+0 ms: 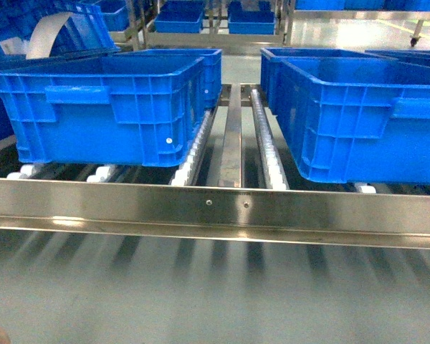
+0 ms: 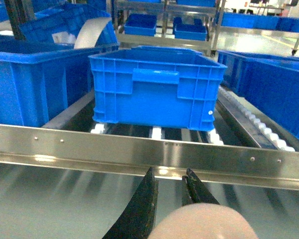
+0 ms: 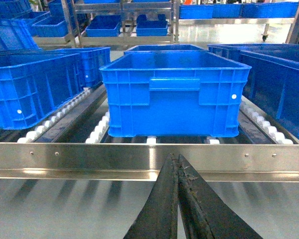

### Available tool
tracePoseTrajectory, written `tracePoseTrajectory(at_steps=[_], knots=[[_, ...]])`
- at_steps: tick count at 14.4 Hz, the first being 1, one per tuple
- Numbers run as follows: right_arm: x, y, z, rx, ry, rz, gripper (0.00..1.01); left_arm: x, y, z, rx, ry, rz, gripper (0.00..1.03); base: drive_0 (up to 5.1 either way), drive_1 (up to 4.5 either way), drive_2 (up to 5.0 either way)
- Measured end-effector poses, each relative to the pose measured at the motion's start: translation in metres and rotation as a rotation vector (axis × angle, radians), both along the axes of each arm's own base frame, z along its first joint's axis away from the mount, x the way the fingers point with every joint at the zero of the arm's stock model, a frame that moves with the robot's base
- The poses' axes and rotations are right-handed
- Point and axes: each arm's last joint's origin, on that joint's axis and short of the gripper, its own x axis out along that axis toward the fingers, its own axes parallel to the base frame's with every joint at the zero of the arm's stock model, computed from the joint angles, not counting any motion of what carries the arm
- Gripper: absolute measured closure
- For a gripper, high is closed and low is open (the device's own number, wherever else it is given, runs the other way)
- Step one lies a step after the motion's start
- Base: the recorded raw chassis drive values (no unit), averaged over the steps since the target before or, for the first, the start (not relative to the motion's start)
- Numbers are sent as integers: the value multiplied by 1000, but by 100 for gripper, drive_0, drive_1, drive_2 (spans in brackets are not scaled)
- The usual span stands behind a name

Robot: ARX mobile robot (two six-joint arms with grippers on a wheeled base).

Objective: Place part in tray to right shelf

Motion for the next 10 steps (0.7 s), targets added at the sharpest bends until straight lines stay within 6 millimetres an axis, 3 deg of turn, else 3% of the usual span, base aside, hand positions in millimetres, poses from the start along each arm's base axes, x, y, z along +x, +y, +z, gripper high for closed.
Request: tracePoseTrajectory(at_steps=[5, 6, 10], knots=[[0, 0, 0, 0, -2, 0, 99, 0, 0, 1, 1, -6, 0, 91, 0, 0, 0], [0, 0, 0, 0, -2, 0, 95, 0, 0, 1, 0, -6, 0, 91, 0, 0, 0], [0, 0, 0, 0, -2, 0, 42, 0, 0, 0, 0, -6, 0, 91, 0, 0, 0]])
